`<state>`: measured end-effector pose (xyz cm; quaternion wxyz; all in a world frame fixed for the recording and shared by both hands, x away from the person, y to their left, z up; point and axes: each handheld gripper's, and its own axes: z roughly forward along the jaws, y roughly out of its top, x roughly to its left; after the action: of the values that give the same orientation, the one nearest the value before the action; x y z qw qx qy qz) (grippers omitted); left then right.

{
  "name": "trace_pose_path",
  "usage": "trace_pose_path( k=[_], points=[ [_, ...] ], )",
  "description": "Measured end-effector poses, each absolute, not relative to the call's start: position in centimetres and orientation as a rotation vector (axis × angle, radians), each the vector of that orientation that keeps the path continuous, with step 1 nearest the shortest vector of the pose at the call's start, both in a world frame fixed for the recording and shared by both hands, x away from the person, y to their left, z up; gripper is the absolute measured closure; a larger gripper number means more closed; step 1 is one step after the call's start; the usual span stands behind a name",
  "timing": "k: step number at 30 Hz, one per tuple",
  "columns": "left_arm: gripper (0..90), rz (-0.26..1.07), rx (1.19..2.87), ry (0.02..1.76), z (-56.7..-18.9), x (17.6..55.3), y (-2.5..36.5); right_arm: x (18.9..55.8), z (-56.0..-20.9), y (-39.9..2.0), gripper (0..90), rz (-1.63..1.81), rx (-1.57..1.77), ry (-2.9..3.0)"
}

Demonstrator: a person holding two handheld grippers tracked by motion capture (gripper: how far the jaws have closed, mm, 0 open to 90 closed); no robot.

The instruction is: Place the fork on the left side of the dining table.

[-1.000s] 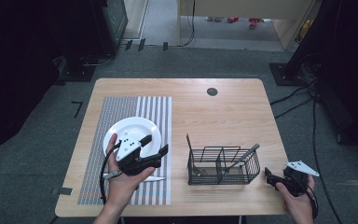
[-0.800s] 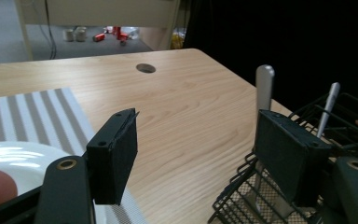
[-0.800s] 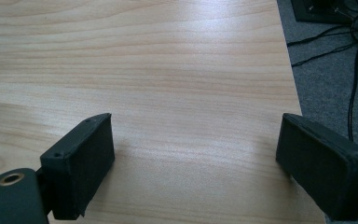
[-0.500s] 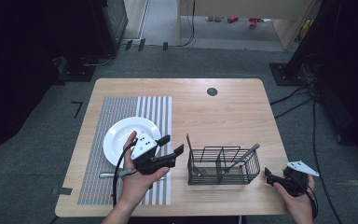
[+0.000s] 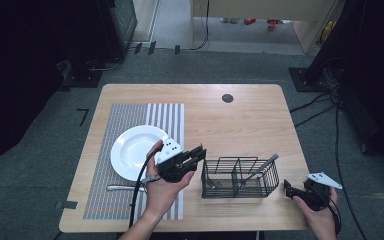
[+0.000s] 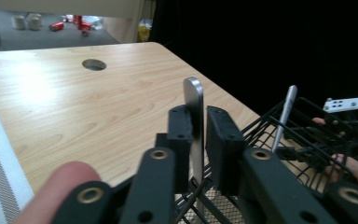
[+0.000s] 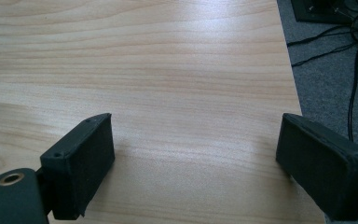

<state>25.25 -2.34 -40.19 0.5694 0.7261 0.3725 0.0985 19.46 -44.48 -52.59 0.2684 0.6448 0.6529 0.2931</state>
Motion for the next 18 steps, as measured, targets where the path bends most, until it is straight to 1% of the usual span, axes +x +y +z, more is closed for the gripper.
trace_pose_path(
  k=[2,5,12,18],
  points=[
    [86.6,0.229,1.709,0.871,-40.0,25.2,-2.4,19.5,-52.6,-44.5,11.4,0.790,1.741,1.760],
    [88.3,0.201,1.714,0.855,-39.8,25.1,-2.5,19.5,-52.6,-44.5,11.4,0.790,1.739,1.761],
    [88.7,0.186,1.729,0.807,-39.2,24.8,-2.9,19.5,-52.6,-44.5,11.4,0.790,1.738,1.762],
    [88.8,0.204,1.726,0.787,-38.4,24.7,-2.6,19.5,-52.6,-44.5,11.4,0.790,1.738,1.762]
  ],
)
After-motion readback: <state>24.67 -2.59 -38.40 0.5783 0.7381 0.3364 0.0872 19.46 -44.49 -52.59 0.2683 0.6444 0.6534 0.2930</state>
